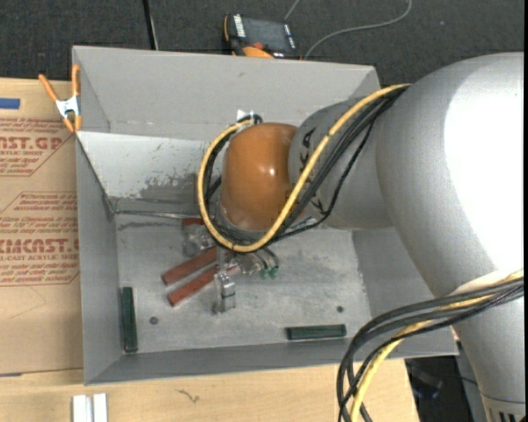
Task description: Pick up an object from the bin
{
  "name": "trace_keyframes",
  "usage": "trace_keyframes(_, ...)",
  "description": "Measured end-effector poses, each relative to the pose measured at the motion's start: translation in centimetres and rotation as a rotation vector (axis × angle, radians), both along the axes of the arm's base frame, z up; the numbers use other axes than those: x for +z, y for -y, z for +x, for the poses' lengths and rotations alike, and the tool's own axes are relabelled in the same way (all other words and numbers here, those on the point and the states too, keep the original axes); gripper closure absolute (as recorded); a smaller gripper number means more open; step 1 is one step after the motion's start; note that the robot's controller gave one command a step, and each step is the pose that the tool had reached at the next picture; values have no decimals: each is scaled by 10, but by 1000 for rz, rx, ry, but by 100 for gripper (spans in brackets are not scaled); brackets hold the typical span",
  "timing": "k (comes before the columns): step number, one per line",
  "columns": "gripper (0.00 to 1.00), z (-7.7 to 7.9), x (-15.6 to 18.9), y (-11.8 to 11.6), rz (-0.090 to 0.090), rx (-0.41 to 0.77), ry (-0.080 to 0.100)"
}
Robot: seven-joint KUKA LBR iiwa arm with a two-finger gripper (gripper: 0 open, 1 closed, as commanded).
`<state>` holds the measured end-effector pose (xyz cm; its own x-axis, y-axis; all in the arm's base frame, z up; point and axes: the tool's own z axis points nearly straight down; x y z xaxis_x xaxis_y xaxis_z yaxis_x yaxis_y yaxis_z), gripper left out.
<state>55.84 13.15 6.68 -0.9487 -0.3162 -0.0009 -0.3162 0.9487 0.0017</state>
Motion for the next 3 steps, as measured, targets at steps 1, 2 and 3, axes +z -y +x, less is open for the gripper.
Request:
trace_keyframes(1,100,0,0,0,0,0,2)
trace_keyframes(2,100,2,51,-1,0,0,6)
trace_keyframes(3,100,2,72,-1,-1,0,1)
